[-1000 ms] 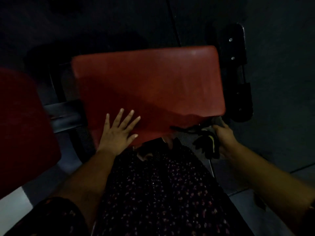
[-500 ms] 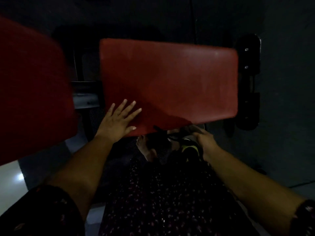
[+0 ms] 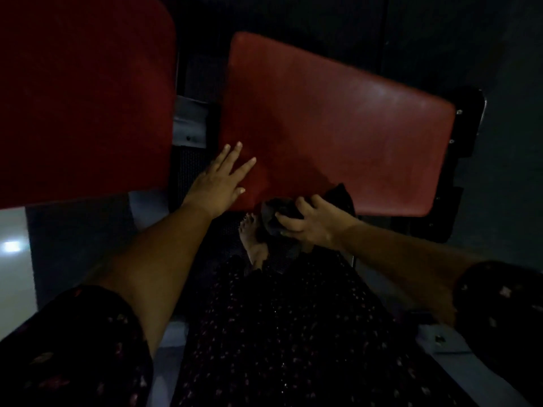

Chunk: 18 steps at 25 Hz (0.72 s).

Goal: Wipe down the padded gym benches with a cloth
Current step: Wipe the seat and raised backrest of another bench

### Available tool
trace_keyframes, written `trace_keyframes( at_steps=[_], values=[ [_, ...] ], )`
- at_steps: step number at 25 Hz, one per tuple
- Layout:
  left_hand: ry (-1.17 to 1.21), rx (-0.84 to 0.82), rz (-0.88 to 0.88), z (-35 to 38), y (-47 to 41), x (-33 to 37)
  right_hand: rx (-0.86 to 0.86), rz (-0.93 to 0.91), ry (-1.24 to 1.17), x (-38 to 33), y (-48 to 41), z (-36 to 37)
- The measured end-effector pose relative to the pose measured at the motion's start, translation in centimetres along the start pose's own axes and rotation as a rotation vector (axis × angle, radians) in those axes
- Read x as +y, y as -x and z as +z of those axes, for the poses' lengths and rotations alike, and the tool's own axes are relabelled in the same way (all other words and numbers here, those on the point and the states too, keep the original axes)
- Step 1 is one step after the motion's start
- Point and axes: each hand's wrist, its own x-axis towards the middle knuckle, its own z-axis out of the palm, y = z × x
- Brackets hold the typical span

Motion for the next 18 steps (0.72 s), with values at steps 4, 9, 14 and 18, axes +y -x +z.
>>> trace_keyframes(
  at_steps=[4, 9, 14, 18],
  values=[
    [0.130, -0.052, -0.062, -0.3, 1.2, -0.7, -0.034, -0.170, 0.285, 2.5, 2.6, 1.4],
    [0.166, 0.028, -0.052, 1.3, 1.9, -1.0, 0.076, -0.226, 0.382, 2.0, -3.3, -2.8],
    [0.332, 0.086, -0.147, 1.6, 2.4, 0.1, 0.118, -0.161, 0.447, 0.0, -4.5, -1.9],
    [0.673, 0.171, -0.324, 2.0, 3.3, -0.1, -0.031, -0.381, 0.547, 1.0, -1.7, 0.0]
  ],
)
